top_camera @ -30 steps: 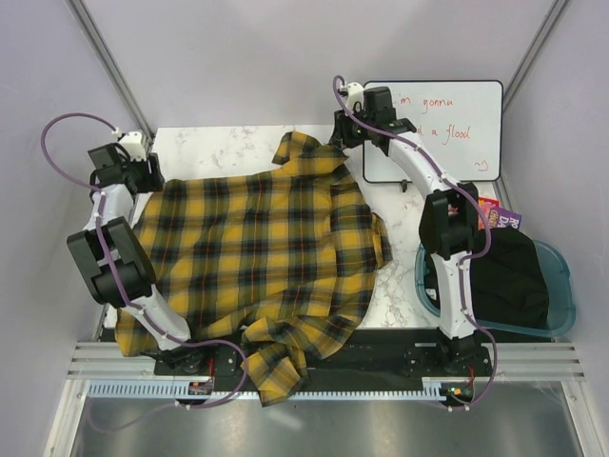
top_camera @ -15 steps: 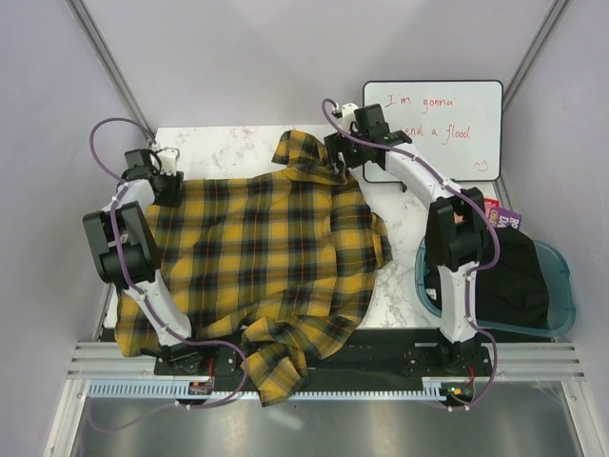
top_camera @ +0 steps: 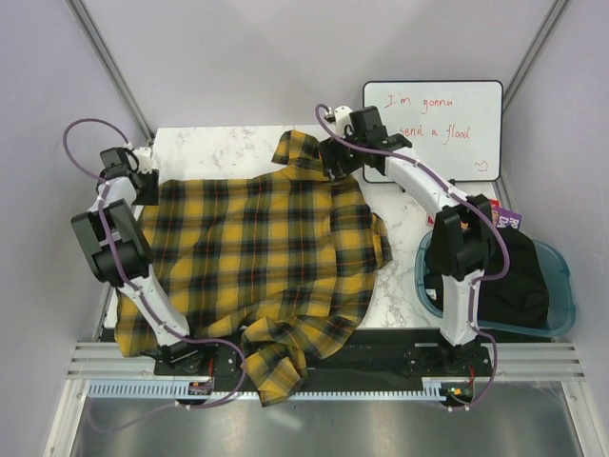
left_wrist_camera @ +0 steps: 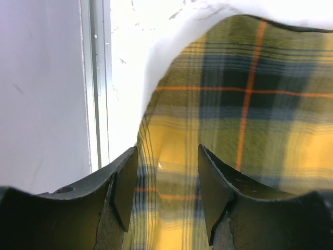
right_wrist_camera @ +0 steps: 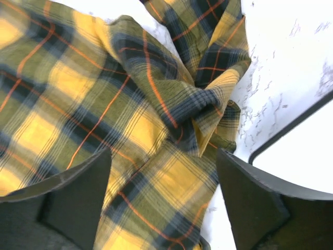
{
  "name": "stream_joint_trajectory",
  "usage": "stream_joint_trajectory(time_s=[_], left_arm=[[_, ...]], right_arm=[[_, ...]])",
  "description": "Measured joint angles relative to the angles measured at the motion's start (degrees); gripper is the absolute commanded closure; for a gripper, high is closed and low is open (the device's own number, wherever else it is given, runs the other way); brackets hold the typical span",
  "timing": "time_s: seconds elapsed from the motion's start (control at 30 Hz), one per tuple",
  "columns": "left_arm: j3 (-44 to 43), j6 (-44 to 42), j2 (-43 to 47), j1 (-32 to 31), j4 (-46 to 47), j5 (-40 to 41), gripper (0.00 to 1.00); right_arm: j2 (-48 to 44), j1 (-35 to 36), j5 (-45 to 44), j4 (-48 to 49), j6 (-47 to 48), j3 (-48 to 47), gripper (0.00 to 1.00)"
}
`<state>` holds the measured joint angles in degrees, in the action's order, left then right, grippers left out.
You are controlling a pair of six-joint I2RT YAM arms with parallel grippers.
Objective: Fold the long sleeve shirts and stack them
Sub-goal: Flatten the shirt out
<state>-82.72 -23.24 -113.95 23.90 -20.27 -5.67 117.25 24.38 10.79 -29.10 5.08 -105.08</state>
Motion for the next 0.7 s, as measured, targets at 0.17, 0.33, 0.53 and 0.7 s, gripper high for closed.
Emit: stream_joint_trajectory(time_s=[0.17, 0.33, 0.53, 0.7], left_arm=[[3.45, -0.13, 7.15, -2.01, -0.52, -3.85, 0.44], [8.15, -1.27, 11.41, -5.97, -1.68, -7.23, 0.44], [12.17, -3.58, 11.13, -7.5, -6.05, -8.39, 0.5], [16.76, -6.47, 11.15, -7.58, -7.58, -8.37, 0.66]], right_arm=[[-5.57, 0.28, 1.31, -0.26, 2.75, 4.02, 0.36], [-5.68, 3.17, 1.44, -1.81, 5.77, 8.44, 0.5], [3.72, 6.8, 0.24, -3.78, 8.61, 8.63, 0.56], [5.86, 6.29, -1.38, -5.33, 11.04, 11.72, 0.57]])
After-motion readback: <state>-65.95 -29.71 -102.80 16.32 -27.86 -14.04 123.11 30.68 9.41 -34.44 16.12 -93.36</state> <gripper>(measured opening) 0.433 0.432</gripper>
